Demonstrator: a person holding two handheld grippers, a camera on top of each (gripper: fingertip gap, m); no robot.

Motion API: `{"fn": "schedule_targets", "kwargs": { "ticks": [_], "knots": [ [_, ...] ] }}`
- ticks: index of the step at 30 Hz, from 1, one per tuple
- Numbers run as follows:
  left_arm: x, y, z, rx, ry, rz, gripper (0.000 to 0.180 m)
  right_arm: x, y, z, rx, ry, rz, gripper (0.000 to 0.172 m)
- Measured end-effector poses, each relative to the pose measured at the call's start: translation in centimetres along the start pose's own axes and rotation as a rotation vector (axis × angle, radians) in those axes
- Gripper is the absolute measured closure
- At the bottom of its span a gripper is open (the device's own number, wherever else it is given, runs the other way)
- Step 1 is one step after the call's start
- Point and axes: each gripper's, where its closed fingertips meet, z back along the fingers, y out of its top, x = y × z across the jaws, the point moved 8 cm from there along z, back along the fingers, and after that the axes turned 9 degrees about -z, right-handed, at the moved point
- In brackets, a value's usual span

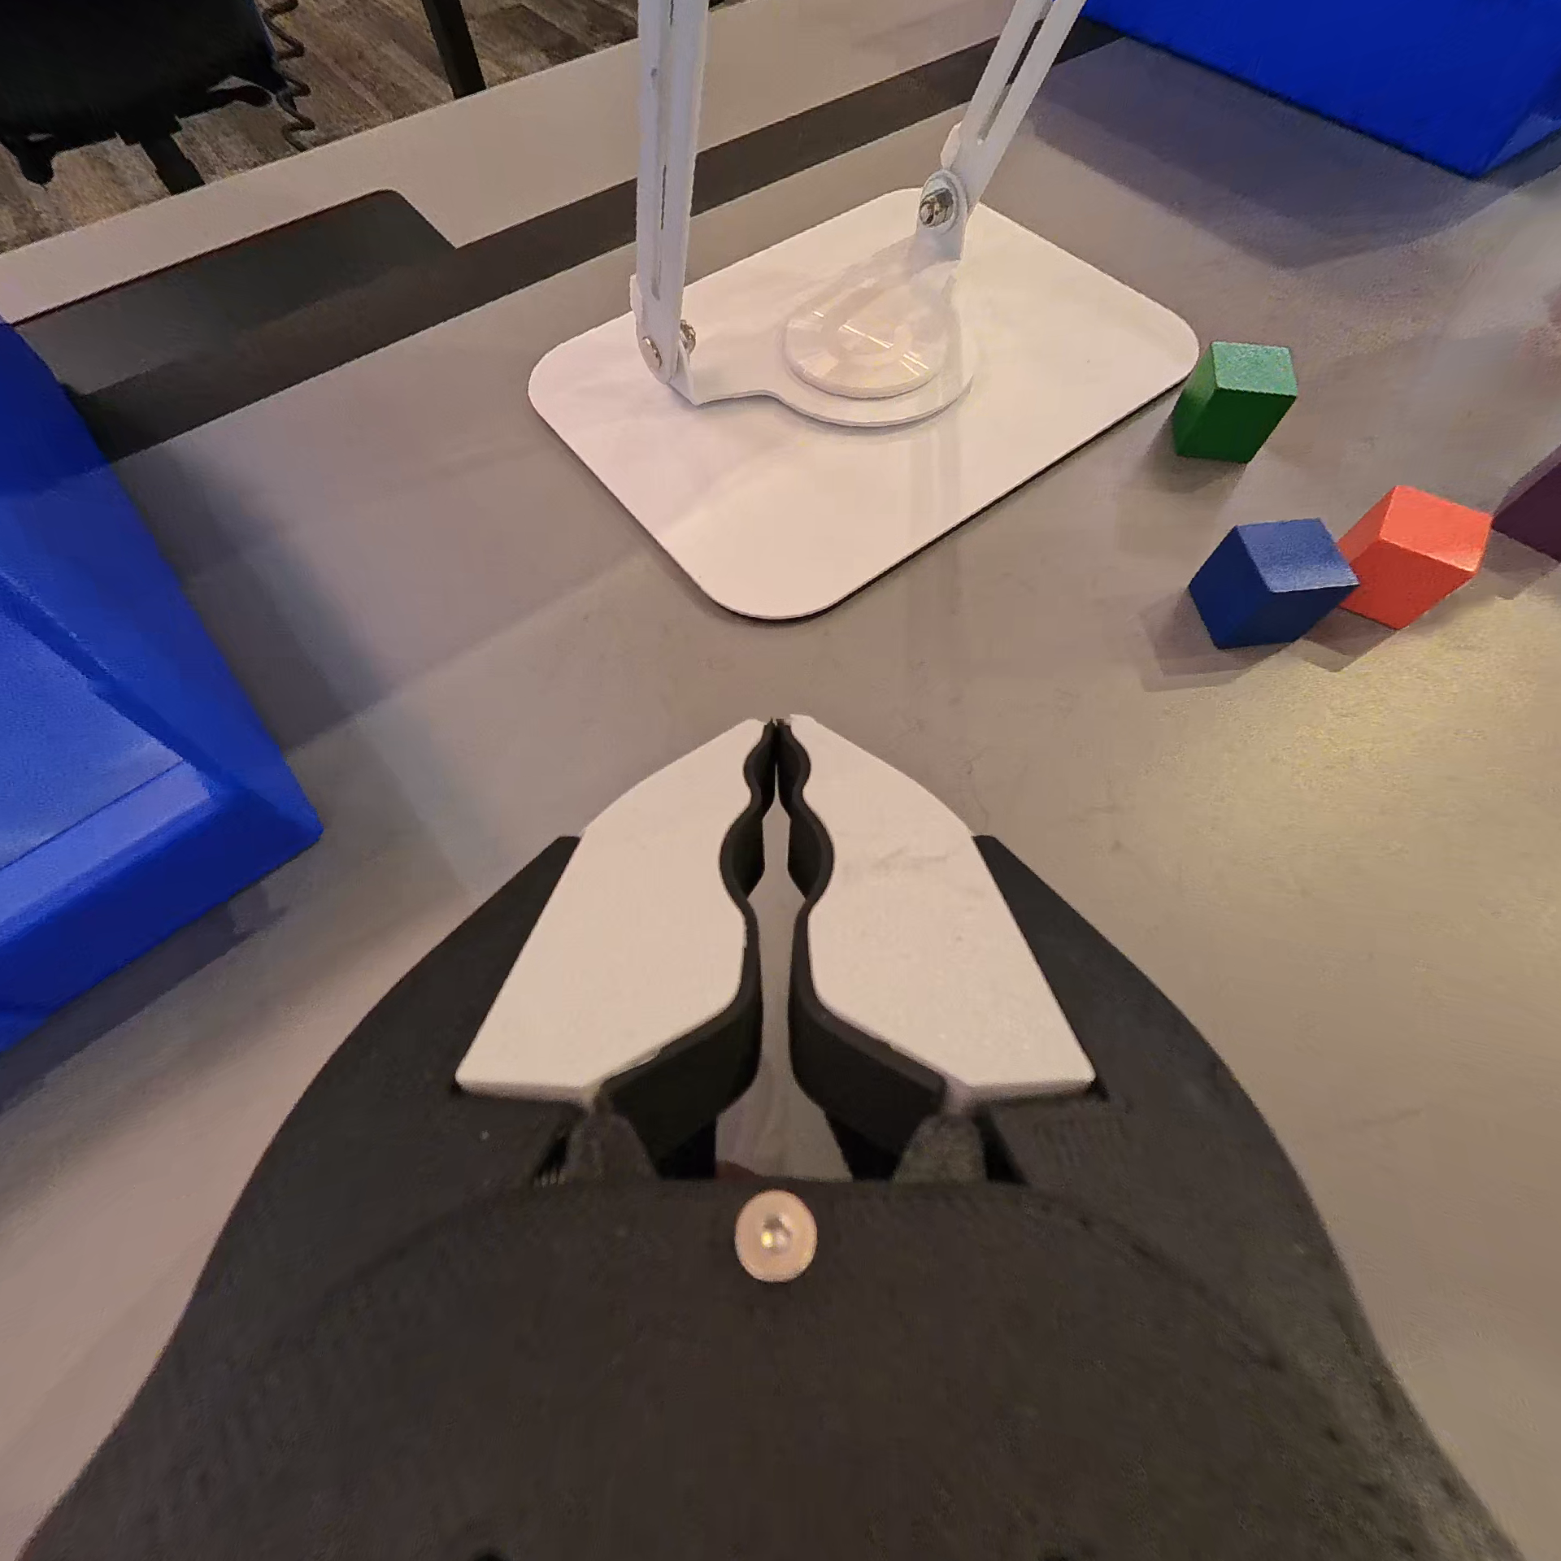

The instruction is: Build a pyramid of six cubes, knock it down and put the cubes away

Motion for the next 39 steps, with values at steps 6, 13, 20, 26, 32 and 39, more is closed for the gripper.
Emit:
{"fn": "schedule_targets", "kwargs": {
  "ticks": [6, 13, 20, 26, 32, 39],
  "knots": [
    [0.3, 0.0, 0.1, -0.005, 0.01, -0.008, 0.18, -0.2, -1.4, -5.8, -0.105, -0.006, -0.053, 0.118],
    [0.2, -0.1, 0.2, -0.001, 0.009, -0.001, 0.18, -0.3, -1.1, -7.1, -0.168, -0.015, -0.017, 0.144],
    [0.3, 0.0, 0.0, -0.008, 0.001, -0.012, 0.18, 7.2, 4.6, 2.7, 0.147, -0.226, -0.135, 0.144],
    [0.3, -0.1, 0.2, 0.0, 0.003, -0.005, 0.18, 19.8, 6.0, -2.8, -0.001, -0.303, -0.408, 0.143],
    [0.2, -0.1, 0.2, 0.001, -0.004, 0.003, 0.18, 26.3, 5.2, -8.5, -0.107, -0.366, -0.519, 0.143],
    [0.4, -0.1, 0.0, -0.021, -0.008, -0.019, 0.18, 28.4, 6.0, -8.6, -0.101, -0.428, -0.524, 0.118]
  ]
}}
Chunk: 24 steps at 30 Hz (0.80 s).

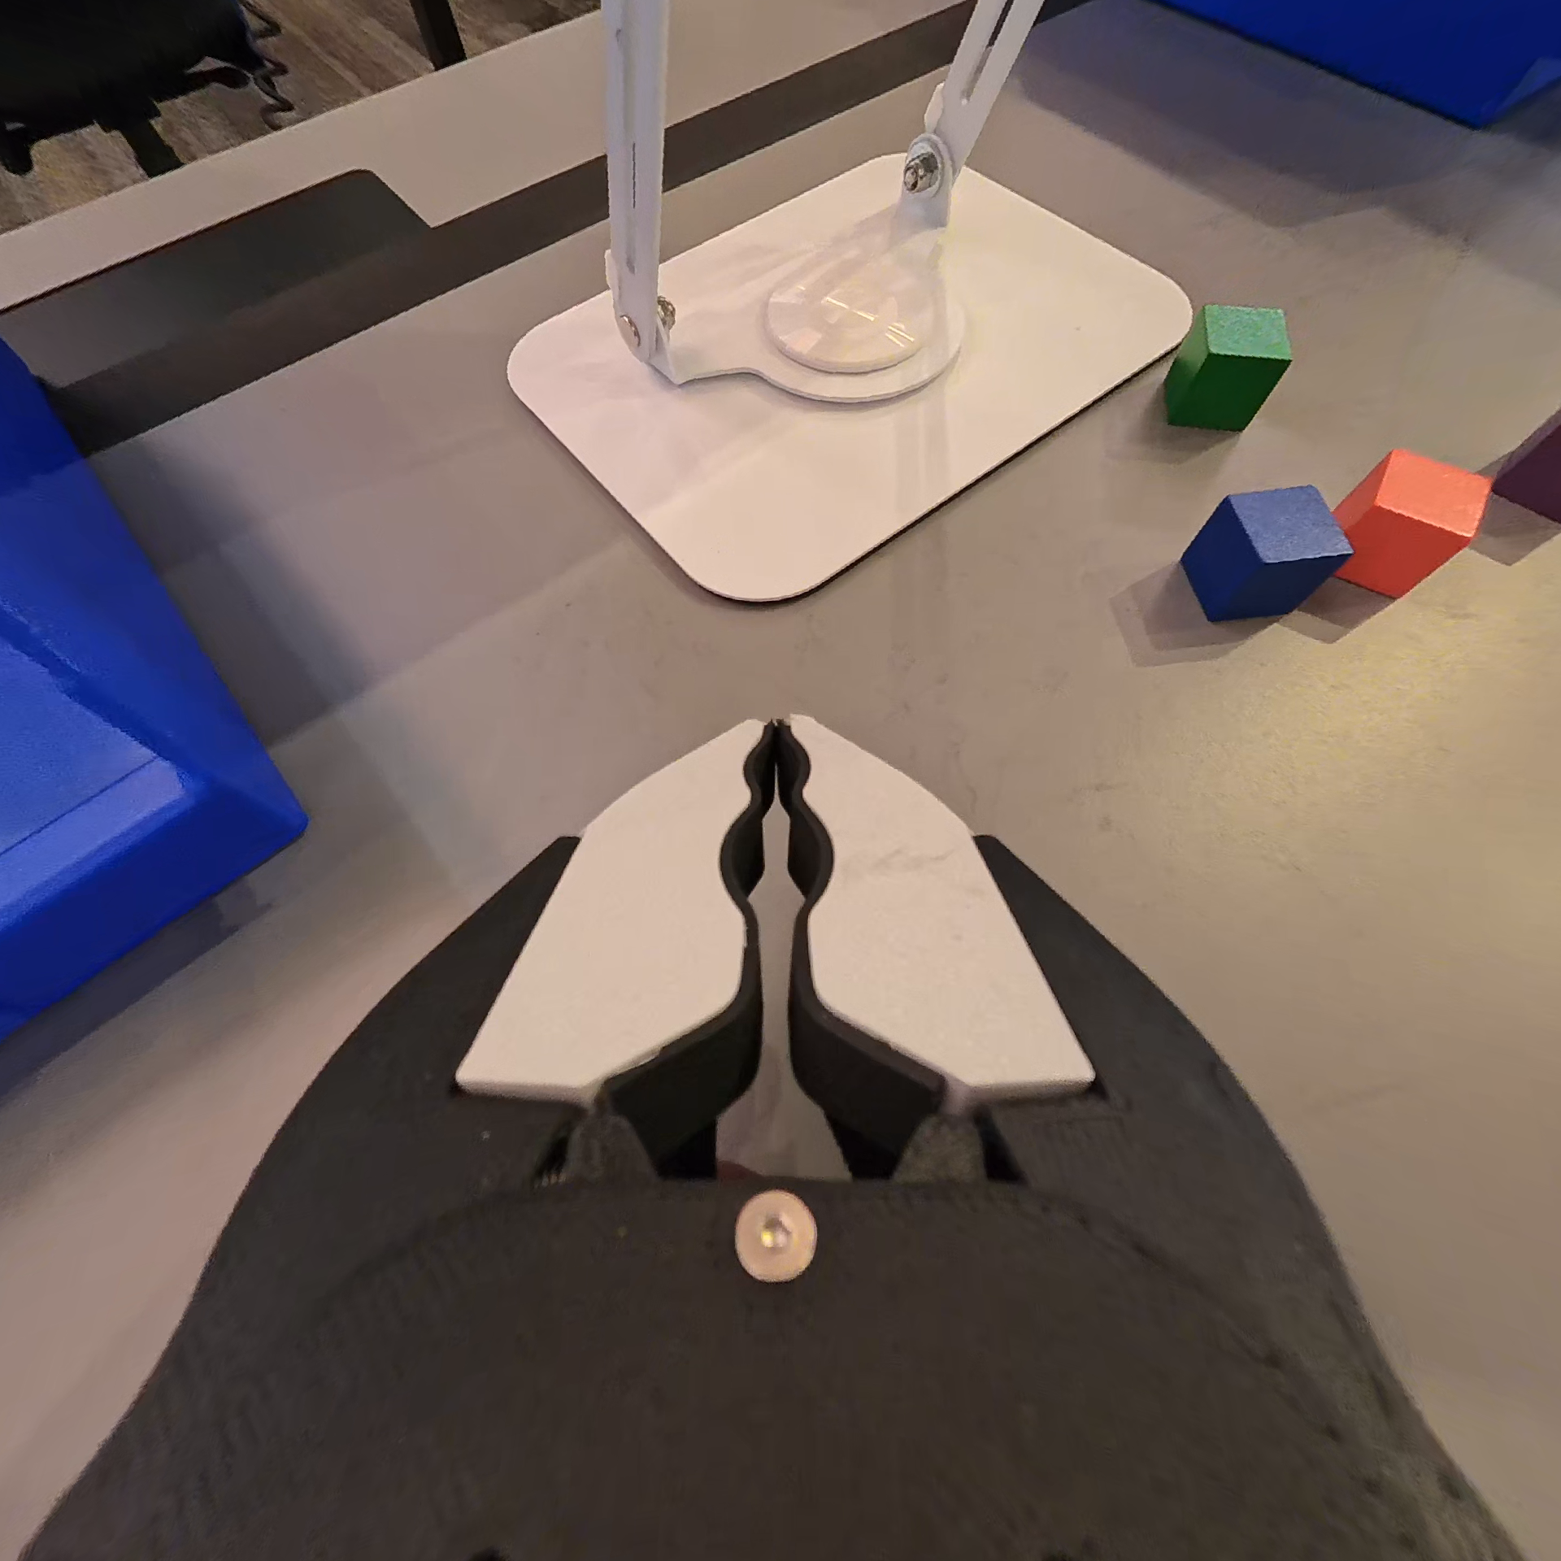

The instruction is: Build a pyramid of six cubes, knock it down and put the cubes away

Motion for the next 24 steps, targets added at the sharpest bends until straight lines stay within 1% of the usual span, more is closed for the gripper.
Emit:
{"fn": "schedule_targets", "kwargs": {
  "ticks": [2, 3, 5, 6, 8, 9, 11, 12, 14, 17, 20, 24],
  "knots": [
    [0.0, 0.0, 0.0, 0.001, 0.0, 0.0, 0.18, -0.6, 0.1, 3.4, 0.086, -0.011, 0.033, 0.118],
    [0.0, 0.0, 0.0, 0.0, -0.001, 0.002, 0.18, -1.2, -0.1, 5.6, 0.137, -0.018, 0.06, 0.118],
    [-0.1, 0.0, 0.0, -0.001, -0.001, 0.004, 0.18, -3.7, -1.3, 10.8, 0.25, 0.003, 0.151, 0.123],
    [-0.1, 0.0, -0.1, -0.002, -0.001, 0.003, 0.18, -5.6, -2.4, 13.4, 0.294, 0.045, 0.215, 0.126],
    [-0.1, 0.0, -0.1, -0.006, 0.001, 0.002, 0.18, -10.5, -5.5, 17.8, 0.359, 0.209, 0.375, 0.129],
    [-0.1, 0.0, -0.2, -0.007, 0.002, -0.001, 0.18, -13.2, -7.4, 19.3, 0.366, 0.31, 0.474, 0.131],
    [0.0, 0.0, -0.1, -0.008, 0.007, -0.006, 0.18, -18.4, -11.2, 21.0, 0.368, 0.449, 0.674, 0.128],
    [0.0, 0.0, -0.1, -0.008, 0.009, -0.008, 0.18, -20.8, -13.1, 21.0, 0.354, 0.487, 0.768, 0.126],
    [0.0, 0.0, -0.1, -0.008, 0.01, -0.008, 0.18, -24.6, -16.2, 19.8, 0.285, 0.518, 0.901, 0.12],
    [0.1, 0.0, 0.0, -0.009, 0.013, -0.01, 0.18, -28.5, -19.0, 17.0, 0.185, 0.525, 1.026, 0.116],
    [0.1, -0.1, 0.1, -0.011, 0.015, -0.014, 0.18, -31.1, -20.4, 14.6, 0.135, 0.528, 1.122, 0.114],
    [0.2, -0.1, 0.1, -0.013, 0.012, -0.017, 0.18, -32.7, -21.1, 12.4, 0.059, 0.516, 1.19, 0.12]
  ]
}}
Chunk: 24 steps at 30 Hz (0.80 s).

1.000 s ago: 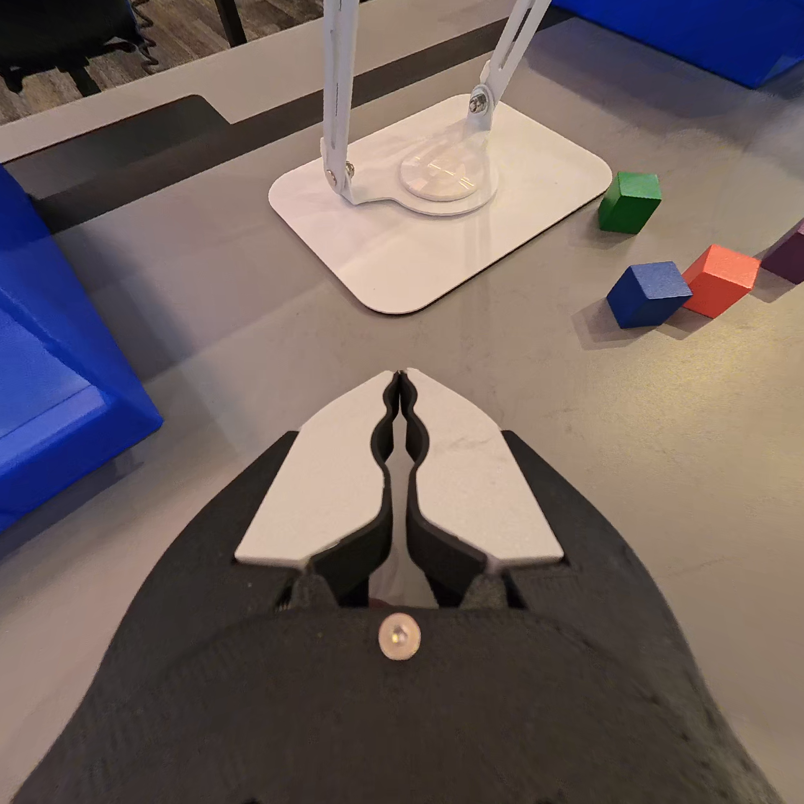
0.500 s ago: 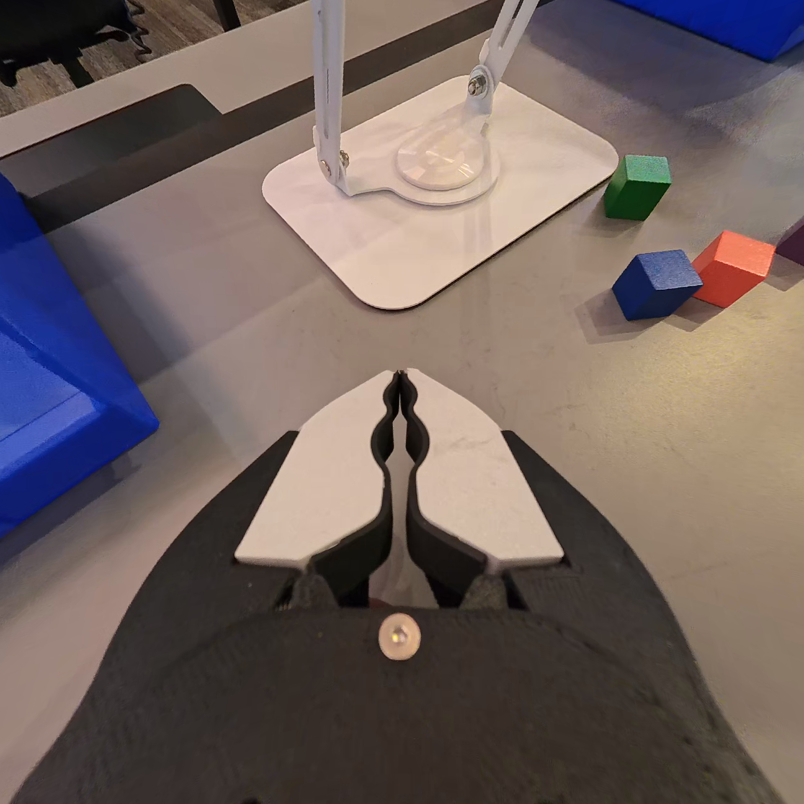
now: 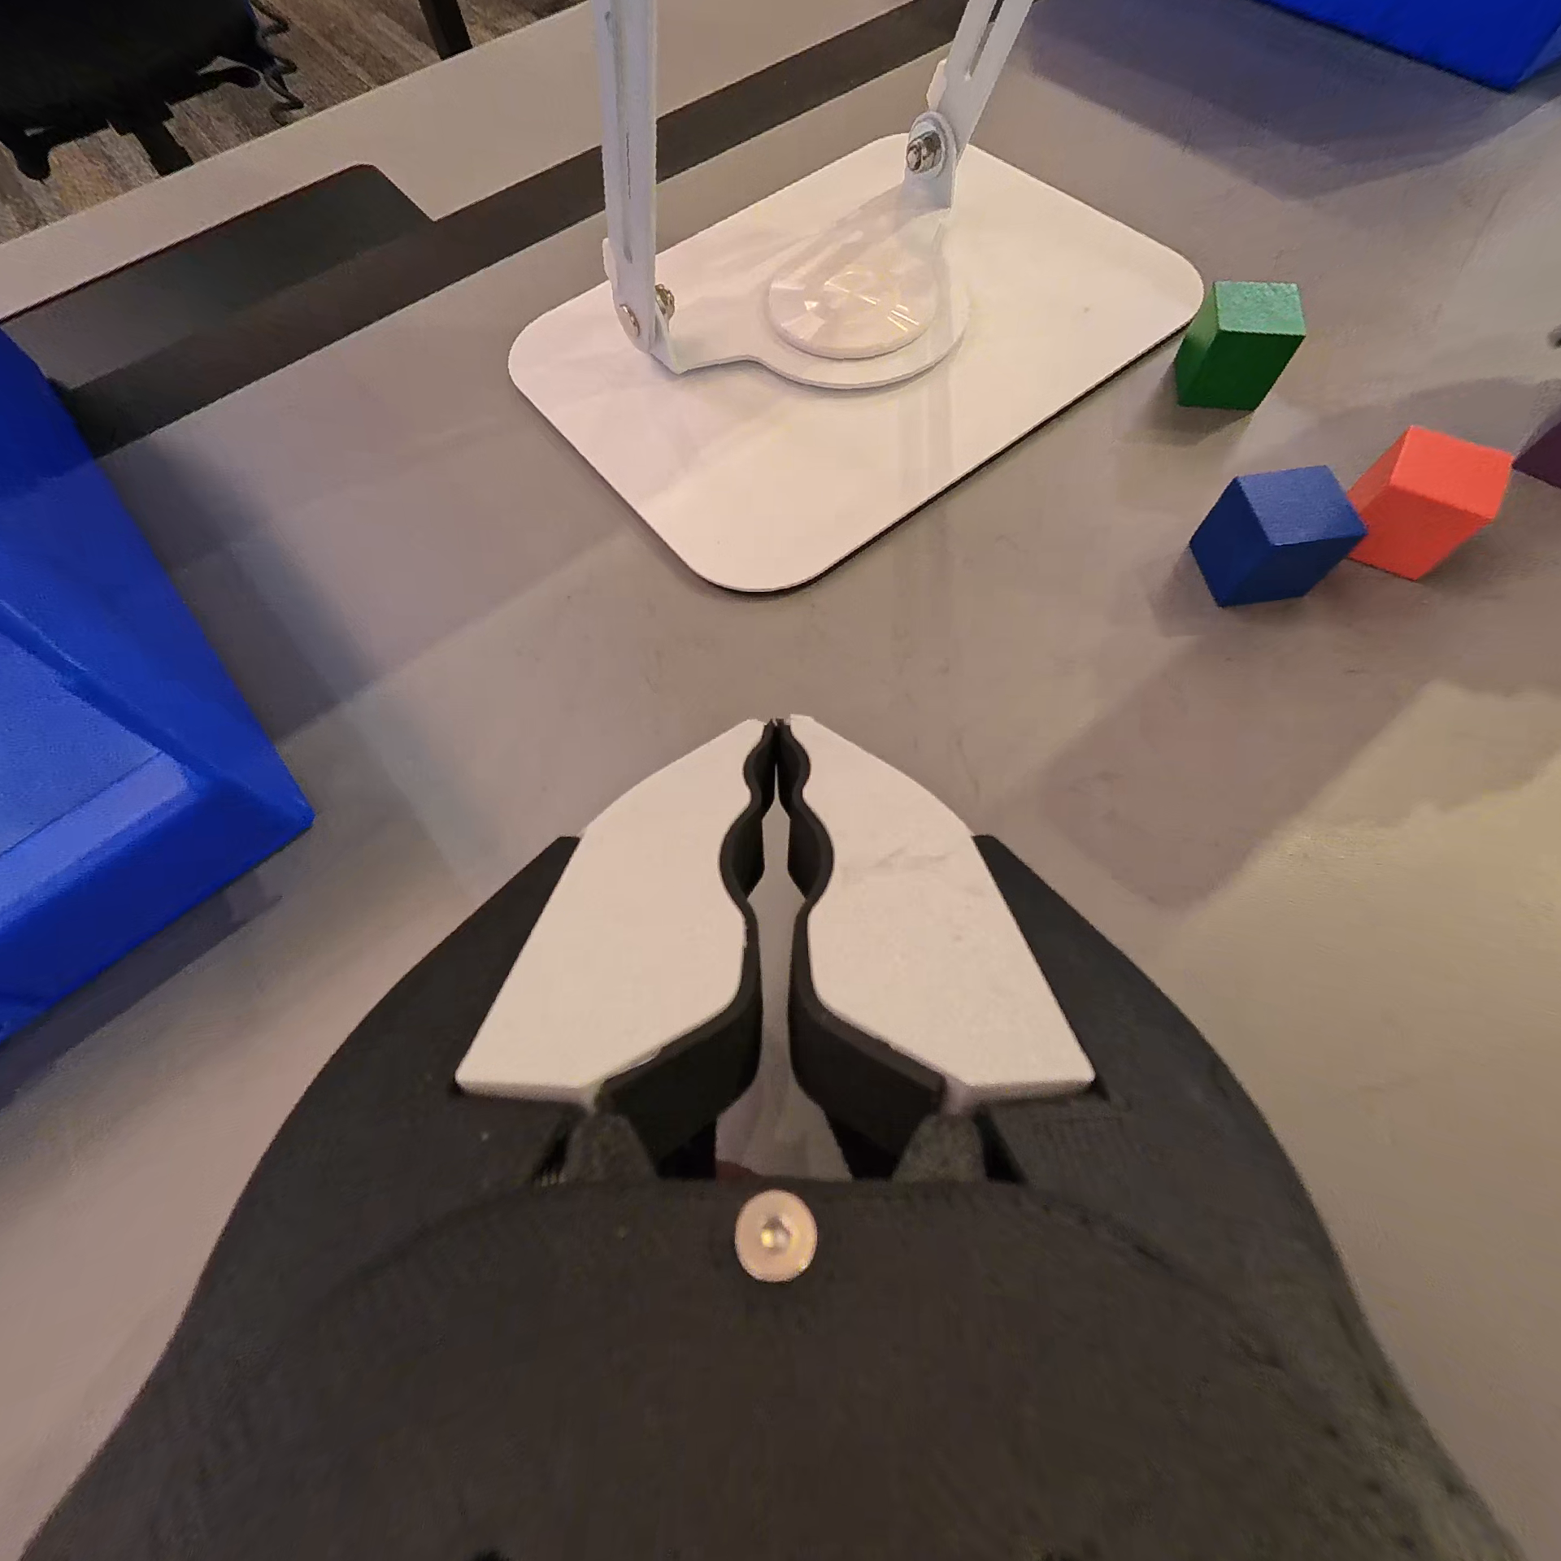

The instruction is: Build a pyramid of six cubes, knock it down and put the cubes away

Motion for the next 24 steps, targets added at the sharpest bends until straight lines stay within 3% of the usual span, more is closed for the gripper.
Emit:
{"fn": "schedule_targets", "kwargs": {
  "ticks": [3, 6, 11, 14, 16, 20, 24],
  "knots": [
    [0.0, 0.0, 0.0, -0.003, -0.004, -0.002, 0.18, 0.3, 0.0, -1.4, -0.028, 0.022, -0.002, 0.142],
    [0.1, 0.0, -0.1, -0.006, -0.004, -0.007, 0.18, 0.7, 0.1, -0.7, -0.011, 0.033, -0.024, 0.143],
    [0.1, 0.0, -0.1, -0.008, -0.008, -0.009, 0.18, 5.6, -1.5, 8.3, 0.185, -0.157, -0.216, 0.144],
    [0.2, 0.0, -0.2, -0.017, -0.008, -0.017, 0.18, 11.4, -5.7, 13.8, 0.256, -0.318, -0.421, 0.144],
    [0.2, 0.0, -0.3, -0.022, -0.006, -0.02, 0.18, 15.5, -9.2, 15.4, 0.265, -0.384, -0.567, 0.143],
    [0.2, 0.0, -0.3, -0.024, 0.002, -0.023, 0.18, 21.5, -15.6, 12.6, 0.164, -0.336, -0.79, 0.143],
    [0.2, 0.0, -0.3, -0.028, 0.007, -0.021, 0.18, 24.2, -18.7, 7.9, 0.1, -0.262, -0.889, 0.142]
  ]
}}
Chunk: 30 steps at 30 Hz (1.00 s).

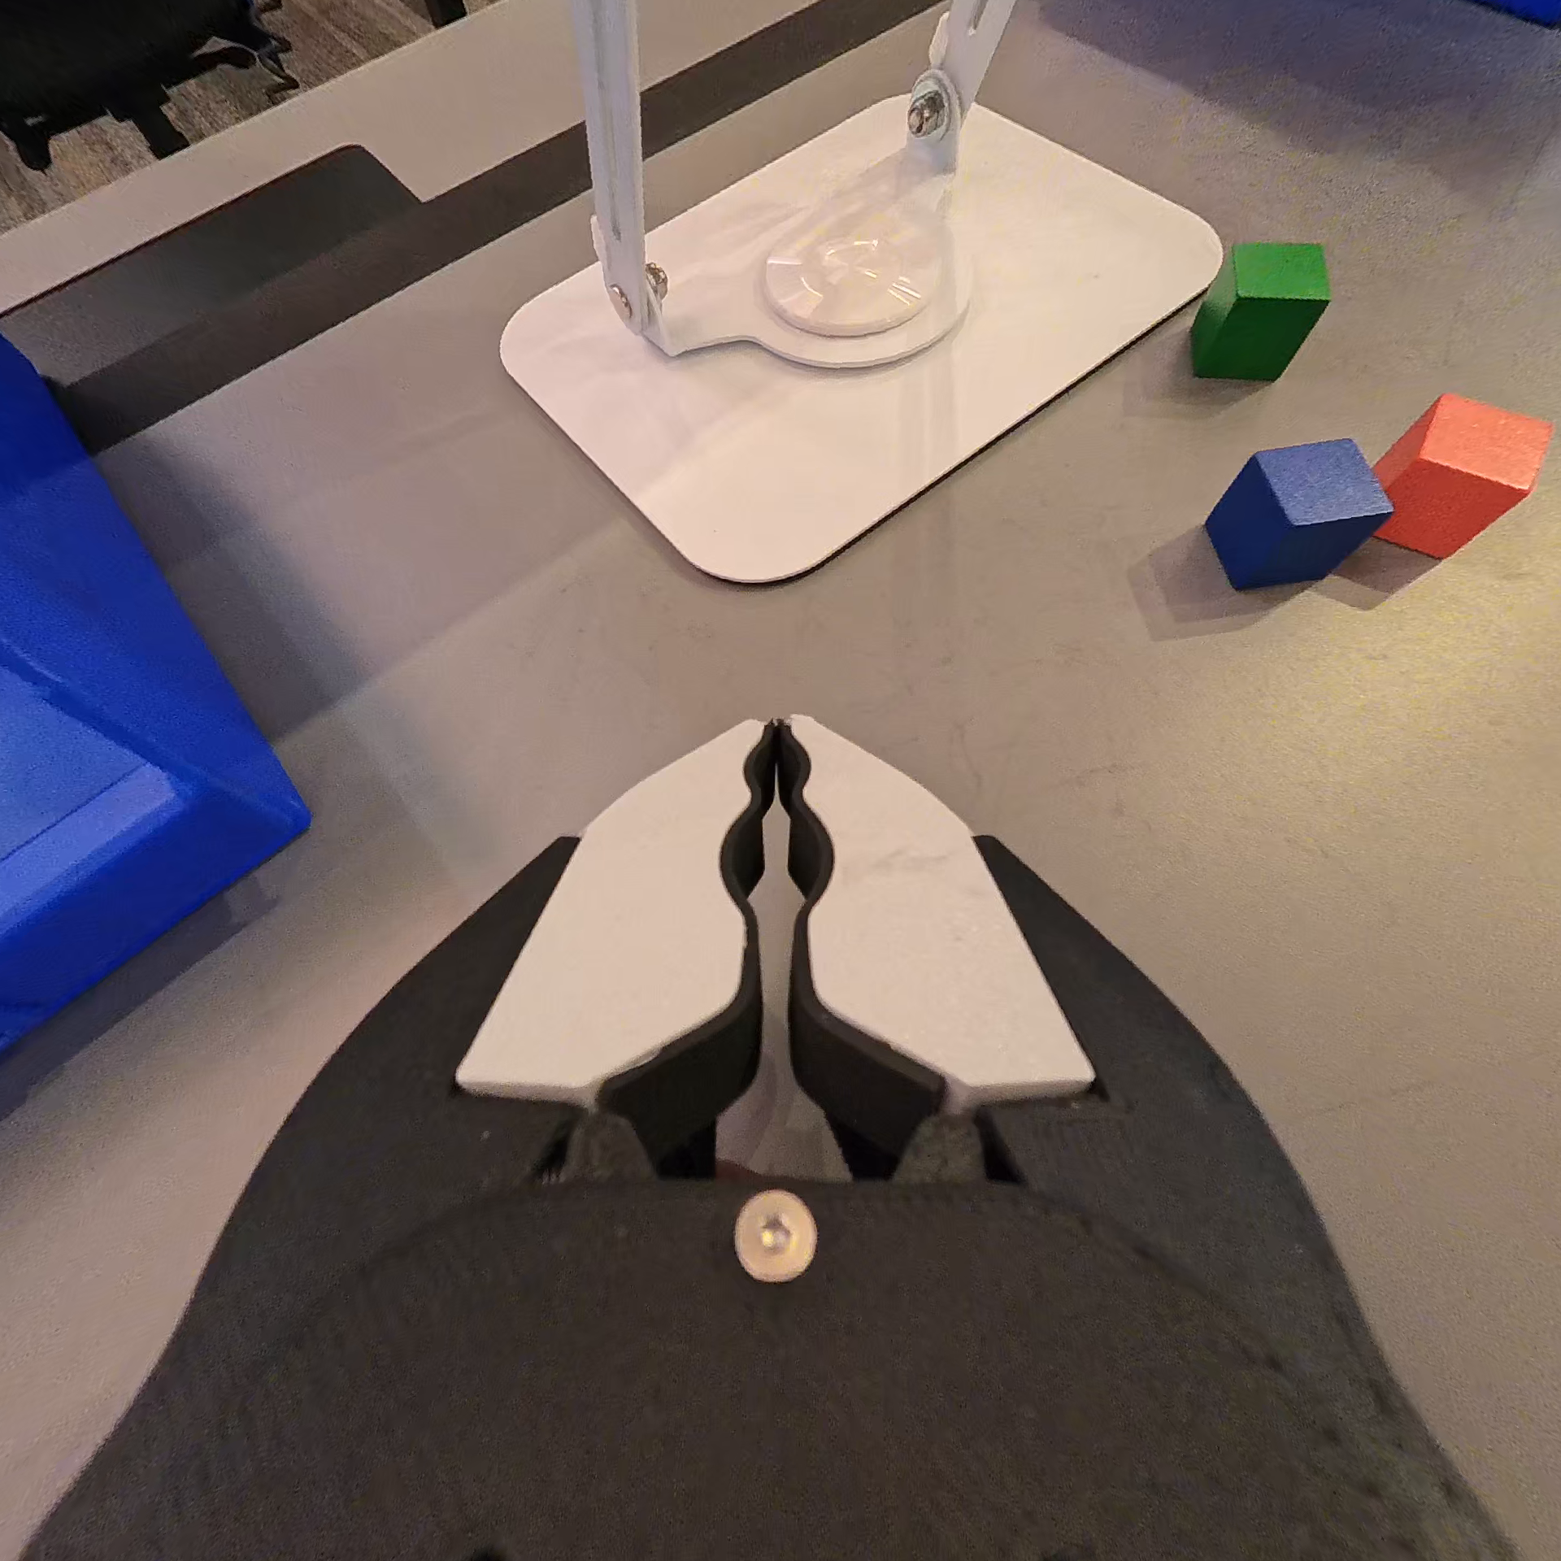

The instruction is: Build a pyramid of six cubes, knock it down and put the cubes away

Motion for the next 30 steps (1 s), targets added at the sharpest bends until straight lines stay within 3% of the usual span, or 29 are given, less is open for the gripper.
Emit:
{"fn": "schedule_targets", "kwargs": {
  "ticks": [4, 5, 9, 13, 16, 19, 22, 30],
  "knots": [
    [0.1, 0.0, -0.2, -0.019, 0.004, -0.014, 0.18, 1.3, -0.4, -2.5, -0.041, -0.062, -0.018, 0.141],
    [0.1, 0.0, -0.3, -0.024, 0.006, -0.02, 0.18, 1.7, -0.4, -2.7, -0.046, -0.091, -0.027, 0.125],
    [0.2, 0.0, -0.3, -0.028, 0.011, -0.028, 0.18, 1.0, 0.1, 1.6, 0.077, -0.126, -0.022, 0.12],
    [0.1, 0.0, -0.4, -0.03, 0.007, -0.025, 0.18, -6.9, 0.7, 10.3, 0.314, -0.105, 0.177, 0.131],
    [0.1, 0.0, -0.6, -0.04, 0.007, -0.033, 0.18, -16.2, 0.2, 11.8, 0.337, 0.036, 0.391, 0.13],
    [0.2, 0.0, -0.5, -0.039, 0.019, -0.042, 0.18, -23.5, -0.7, 8.7, 0.23, 0.105, 0.512, 0.126],
    [0.2, -0.1, -0.3, -0.034, 0.026, -0.036, 0.18, -27.9, -1.2, 3.9, 0.123, 0.159, 0.535, 0.118],
    [0.1, -0.2, 0.0, -0.018, 0.009, -0.025, 0.18, -30.3, 0.3, -3.7, 0.016, 0.128, 0.472, 0.112]
  ]
}}
